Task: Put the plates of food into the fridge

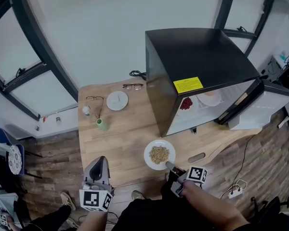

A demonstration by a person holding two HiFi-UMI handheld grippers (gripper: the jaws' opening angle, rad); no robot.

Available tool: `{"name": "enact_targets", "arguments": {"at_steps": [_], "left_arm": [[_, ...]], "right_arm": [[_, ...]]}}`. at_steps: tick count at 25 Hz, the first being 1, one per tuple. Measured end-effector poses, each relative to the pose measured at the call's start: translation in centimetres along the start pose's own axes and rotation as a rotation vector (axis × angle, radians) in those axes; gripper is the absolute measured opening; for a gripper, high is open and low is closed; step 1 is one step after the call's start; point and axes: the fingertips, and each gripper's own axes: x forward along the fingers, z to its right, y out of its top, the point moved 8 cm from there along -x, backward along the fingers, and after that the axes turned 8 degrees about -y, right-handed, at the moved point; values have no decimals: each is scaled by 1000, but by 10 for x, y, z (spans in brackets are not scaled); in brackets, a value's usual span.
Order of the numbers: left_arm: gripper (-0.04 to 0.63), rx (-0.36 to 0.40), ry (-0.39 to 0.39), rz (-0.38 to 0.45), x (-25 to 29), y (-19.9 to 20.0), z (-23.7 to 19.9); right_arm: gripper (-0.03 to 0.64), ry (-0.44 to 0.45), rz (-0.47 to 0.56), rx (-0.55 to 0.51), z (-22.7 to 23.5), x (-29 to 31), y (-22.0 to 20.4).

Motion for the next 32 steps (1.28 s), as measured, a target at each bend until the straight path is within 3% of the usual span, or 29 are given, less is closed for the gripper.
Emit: {"name": "enact_targets", "arguments": {"at_steps": [23,32], "left_arm": [[5,26,-78,-6,132,21,67],[5,44,-23,-31,152,27,77]], "right_arm": [[31,62,88,73,25,-50,128],[31,11,52,51,31,-32,176]]}}
